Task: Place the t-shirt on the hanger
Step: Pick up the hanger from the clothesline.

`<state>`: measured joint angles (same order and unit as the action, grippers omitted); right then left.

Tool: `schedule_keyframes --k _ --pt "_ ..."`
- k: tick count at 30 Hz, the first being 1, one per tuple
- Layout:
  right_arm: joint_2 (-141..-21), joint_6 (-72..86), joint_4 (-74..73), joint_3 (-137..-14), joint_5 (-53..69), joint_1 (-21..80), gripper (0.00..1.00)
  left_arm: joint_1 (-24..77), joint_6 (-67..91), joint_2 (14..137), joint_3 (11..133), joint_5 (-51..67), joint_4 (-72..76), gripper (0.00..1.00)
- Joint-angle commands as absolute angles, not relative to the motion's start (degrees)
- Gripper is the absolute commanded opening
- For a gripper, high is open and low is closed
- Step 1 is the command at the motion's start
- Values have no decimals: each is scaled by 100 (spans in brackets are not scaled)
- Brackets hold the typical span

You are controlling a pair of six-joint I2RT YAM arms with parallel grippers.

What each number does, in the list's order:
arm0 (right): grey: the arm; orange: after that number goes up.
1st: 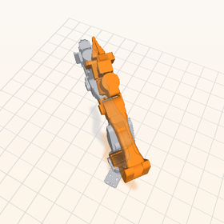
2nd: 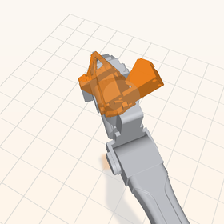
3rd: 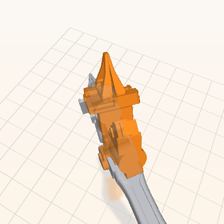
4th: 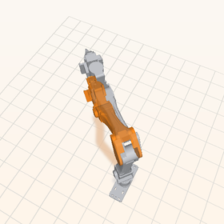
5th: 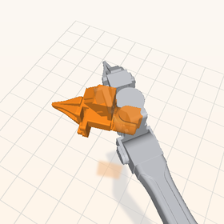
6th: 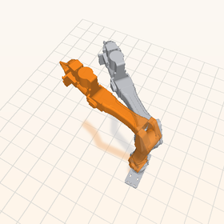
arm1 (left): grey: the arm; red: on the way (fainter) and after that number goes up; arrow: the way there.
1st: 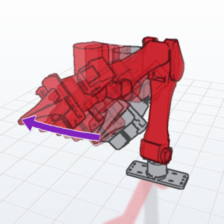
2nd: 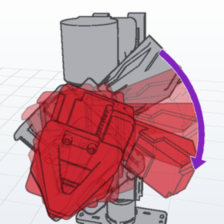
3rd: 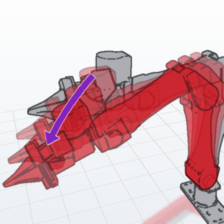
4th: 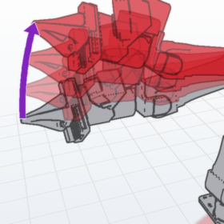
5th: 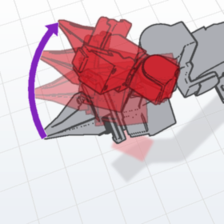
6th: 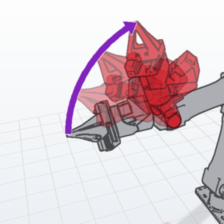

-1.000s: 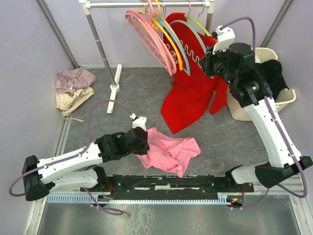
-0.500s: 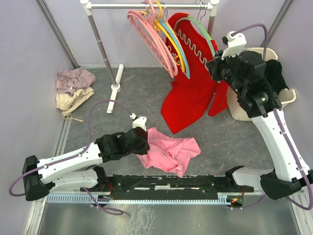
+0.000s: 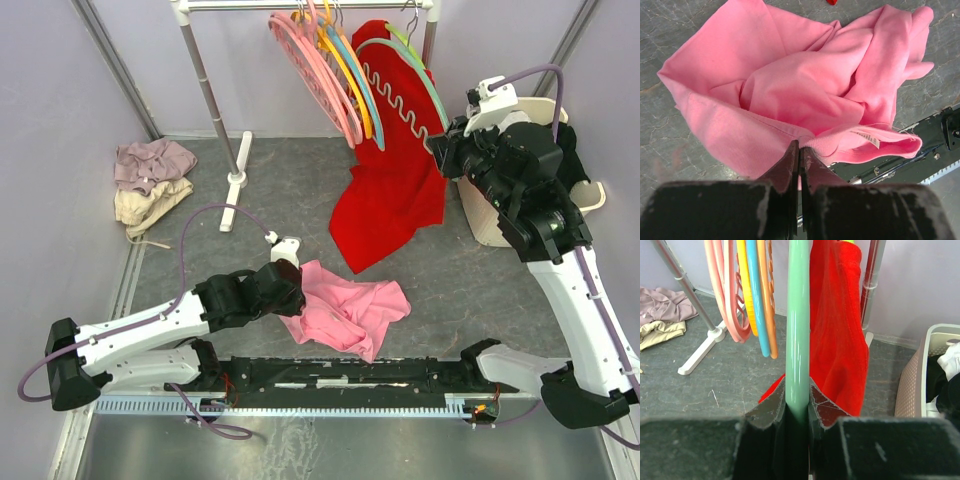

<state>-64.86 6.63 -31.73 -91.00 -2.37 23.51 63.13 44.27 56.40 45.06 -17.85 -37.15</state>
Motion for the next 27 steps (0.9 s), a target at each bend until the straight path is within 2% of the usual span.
schedule_keyframes --k 1,13,27 --pt "-6339 702 -2747 -9110 -190 2351 2 6356 4720 5519 4585 -1784 -3493 3" --pt "-5200 1094 -3192 -8124 -84 2349 2 6355 4720 5564 4577 -1787 -3473 3" --pt "-4198 1523 -5503 -8050 374 2355 2 6354 4750 5537 4474 -1905 -3529 3"
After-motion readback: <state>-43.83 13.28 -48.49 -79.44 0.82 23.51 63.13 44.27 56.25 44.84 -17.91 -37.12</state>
